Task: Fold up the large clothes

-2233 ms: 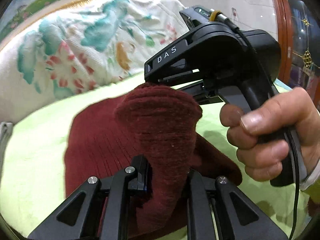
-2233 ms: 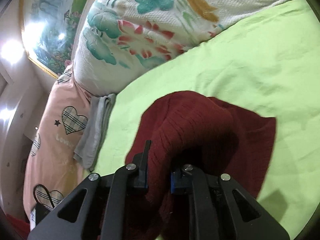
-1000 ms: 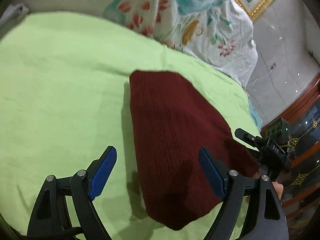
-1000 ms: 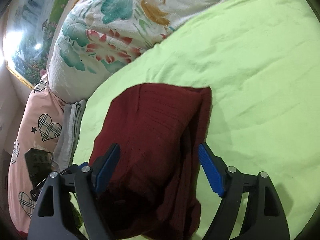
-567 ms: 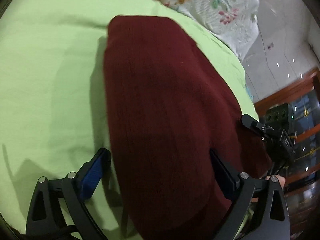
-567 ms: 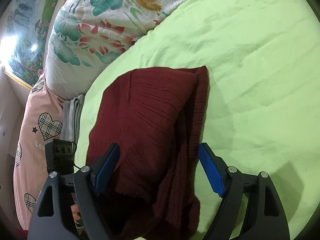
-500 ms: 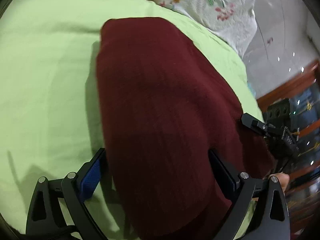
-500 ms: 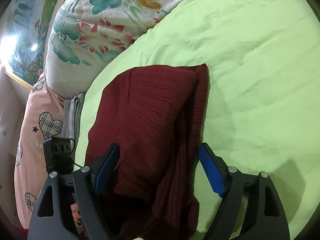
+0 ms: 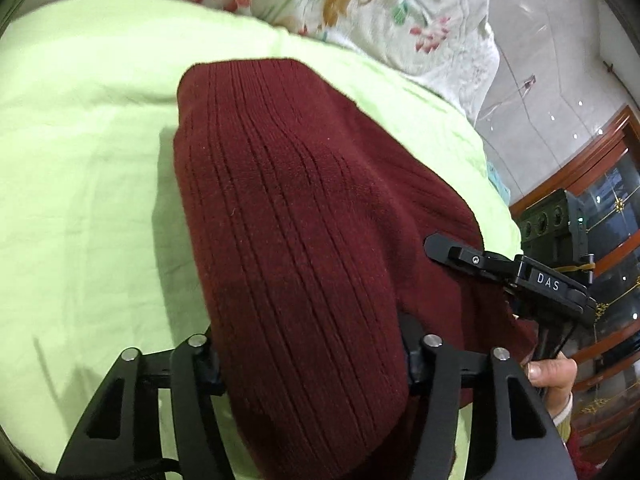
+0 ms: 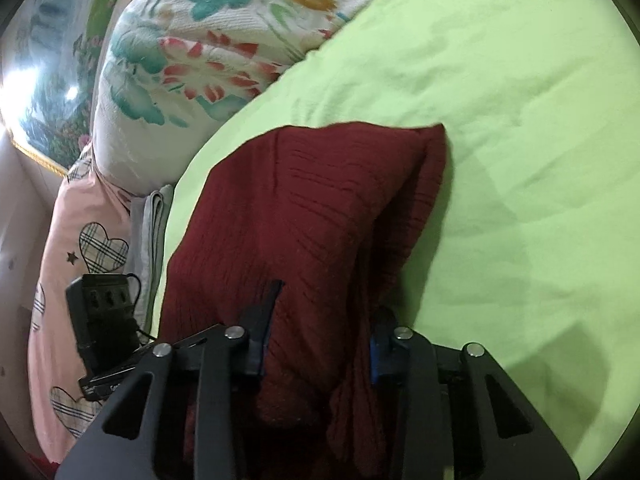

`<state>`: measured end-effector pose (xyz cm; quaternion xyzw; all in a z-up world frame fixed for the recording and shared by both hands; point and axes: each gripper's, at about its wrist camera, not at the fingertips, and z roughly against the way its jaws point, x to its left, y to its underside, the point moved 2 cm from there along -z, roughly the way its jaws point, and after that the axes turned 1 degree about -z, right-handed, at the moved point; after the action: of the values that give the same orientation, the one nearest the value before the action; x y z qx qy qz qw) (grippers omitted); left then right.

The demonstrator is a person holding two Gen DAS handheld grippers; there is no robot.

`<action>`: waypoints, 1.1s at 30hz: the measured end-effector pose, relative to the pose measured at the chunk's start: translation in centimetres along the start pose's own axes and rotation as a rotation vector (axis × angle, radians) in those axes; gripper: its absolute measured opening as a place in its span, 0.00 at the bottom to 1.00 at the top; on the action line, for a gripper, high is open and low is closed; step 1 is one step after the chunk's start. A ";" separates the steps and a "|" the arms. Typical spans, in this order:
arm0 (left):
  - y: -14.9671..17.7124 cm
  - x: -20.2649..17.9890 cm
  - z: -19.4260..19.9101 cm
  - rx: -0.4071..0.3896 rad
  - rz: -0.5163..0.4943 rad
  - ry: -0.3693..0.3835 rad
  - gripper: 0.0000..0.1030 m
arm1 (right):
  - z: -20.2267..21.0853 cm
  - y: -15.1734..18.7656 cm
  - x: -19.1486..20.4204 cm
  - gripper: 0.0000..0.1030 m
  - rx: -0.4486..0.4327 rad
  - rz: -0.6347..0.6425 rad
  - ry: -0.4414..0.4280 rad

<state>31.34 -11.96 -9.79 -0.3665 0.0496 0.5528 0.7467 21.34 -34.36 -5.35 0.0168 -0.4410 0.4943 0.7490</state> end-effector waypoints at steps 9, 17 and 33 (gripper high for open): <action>5.1 4.8 12.2 -0.087 0.048 -0.042 0.54 | -3.1 4.6 8.7 0.32 0.077 0.100 -0.171; 10.9 11.7 17.7 -0.080 0.132 -0.145 0.57 | -10.8 10.2 12.8 0.33 0.202 0.110 -0.241; 15.6 11.9 27.1 -0.345 0.154 -0.235 0.63 | -5.7 8.4 12.5 0.62 0.040 0.114 -0.120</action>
<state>13.49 15.61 -3.45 -0.4170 -0.1049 0.6475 0.6291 20.22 -18.32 -3.81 0.0363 -0.4755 0.5430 0.6912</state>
